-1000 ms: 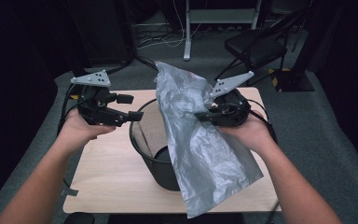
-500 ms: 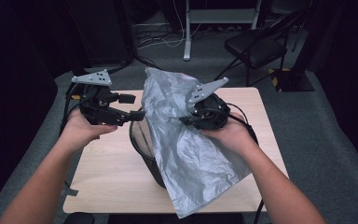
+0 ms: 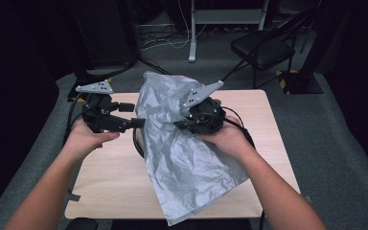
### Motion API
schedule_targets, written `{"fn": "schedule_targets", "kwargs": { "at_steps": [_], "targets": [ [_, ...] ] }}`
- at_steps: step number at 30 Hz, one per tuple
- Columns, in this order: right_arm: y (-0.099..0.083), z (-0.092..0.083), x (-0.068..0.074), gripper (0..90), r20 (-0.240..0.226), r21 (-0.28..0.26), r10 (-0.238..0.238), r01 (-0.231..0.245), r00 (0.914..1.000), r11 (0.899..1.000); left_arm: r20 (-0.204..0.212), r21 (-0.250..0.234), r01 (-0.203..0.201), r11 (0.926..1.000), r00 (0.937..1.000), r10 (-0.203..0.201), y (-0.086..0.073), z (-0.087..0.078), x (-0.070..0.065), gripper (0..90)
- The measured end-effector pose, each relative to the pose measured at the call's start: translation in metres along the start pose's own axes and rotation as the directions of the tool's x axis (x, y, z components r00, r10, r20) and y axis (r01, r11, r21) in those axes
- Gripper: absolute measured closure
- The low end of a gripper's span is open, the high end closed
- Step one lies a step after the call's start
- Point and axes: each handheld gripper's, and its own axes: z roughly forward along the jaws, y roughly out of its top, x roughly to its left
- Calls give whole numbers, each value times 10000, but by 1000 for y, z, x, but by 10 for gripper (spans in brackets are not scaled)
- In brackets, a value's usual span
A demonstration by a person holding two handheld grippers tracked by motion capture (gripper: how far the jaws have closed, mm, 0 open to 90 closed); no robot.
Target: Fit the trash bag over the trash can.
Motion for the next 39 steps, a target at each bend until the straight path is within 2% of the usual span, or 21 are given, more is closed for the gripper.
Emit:
{"fn": "schedule_targets", "kwargs": {
  "at_steps": [2, 7, 9, 13, 15, 17, 18, 19, 24, 25, 26, 27, 28, 29, 30, 31, 32, 35, 37, 39],
  "targets": [
    [2, 4, 2, 840, -78, -36, -53, 52, 10000, 10000, 82, -87, 29, 10000, 10000, -29, -4, 1, 3, 200],
    [4, 15, 5, 841, -178, 126, -195, 198, 9997, 9997, 60, 243, 201, 9995, 9998, -203, -15, 14, 9, 190],
    [5, 17, 4, 841, -211, 81, -229, 231, 9995, 9997, -208, 466, 202, 9987, 9996, -193, -19, 23, 13, 188],
    [8, 22, 5, 841, -56, 283, -270, 271, 9996, 9992, -346, 587, 267, 9979, 9991, -247, -21, 28, 16, 202],
    [9, 25, 5, 841, -1, 323, -387, 387, 9993, 9987, -303, 680, 213, 9975, 9994, -192, -23, 30, 18, 247],
    [9, 26, 5, 840, 18, 333, -452, 451, 9990, 9984, -159, 688, 136, 9975, 9998, -126, -24, 30, 19, 343],
    [8, 26, 5, 839, 16, 312, -457, 456, 9990, 9985, -178, 708, 13, 9975, 9998, -1, -25, 30, 20, 368],
    [7, 26, 4, 837, -4, 286, -421, 421, 9991, 9987, -212, 804, -194, 9966, 9995, 212, -25, 28, 23, 441],
    [6, 25, 3, 816, -80, 262, -369, 371, 9993, 9990, -7, 863, -163, 9961, 9999, 164, -22, 22, 29, 586],
    [7, 26, 3, 778, -46, 265, -420, 421, 9991, 9988, 16, 785, -239, 9966, 9997, 238, -19, 19, 30, 665],
    [7, 26, 3, 778, -46, 265, -420, 421, 9991, 9988, 16, 785, -239, 9966, 9997, 238, -19, 19, 30, 703],
    [8, 25, 4, 717, -64, 223, -388, 390, 9992, 9990, -83, 739, -418, 9964, 9991, 426, -17, 16, 29, 736],
    [8, 25, 4, 717, -64, 223, -388, 390, 9992, 9990, -83, 739, -418, 9964, 9991, 426, -17, 16, 29, 764],
    [9, 22, 4, 652, -81, 122, -287, 288, 9996, 9995, -164, 700, -547, 9961, 9983, 559, -16, 15, 28, 796],
    [9, 22, 4, 652, -81, 122, -287, 288, 9996, 9995, -105, 602, -632, 9962, 9979, 640, -16, 14, 27, 796],
    [9, 19, 5, 587, -60, 0, -179, 179, 9998, 9998, -140, 444, -695, 9966, 9974, 702, -17, 14, 25, 835],
    [9, 19, 5, 587, -60, 0, -179, 179, 9998, 9998, -140, 444, -695, 9966, 9974, 702, -17, 14, 25, 840],
    [4, 7, 7, 505, -9, -162, -2, 2, 10000, 9999, -362, 351, -938, 9950, 9948, 950, -20, 15, 20, 847],
    [3, 4, 7, 491, 71, -192, 8, -7, 10000, 9998, -370, 324, -938, 9951, 9948, 950, -20, 15, 20, 848],
    [-4, -7, 9, 463, 152, -226, 144, -141, 9998, 9996, -355, 331, -942, 9950, 9948, 954, -21, 14, 19, 848]
  ]
}}
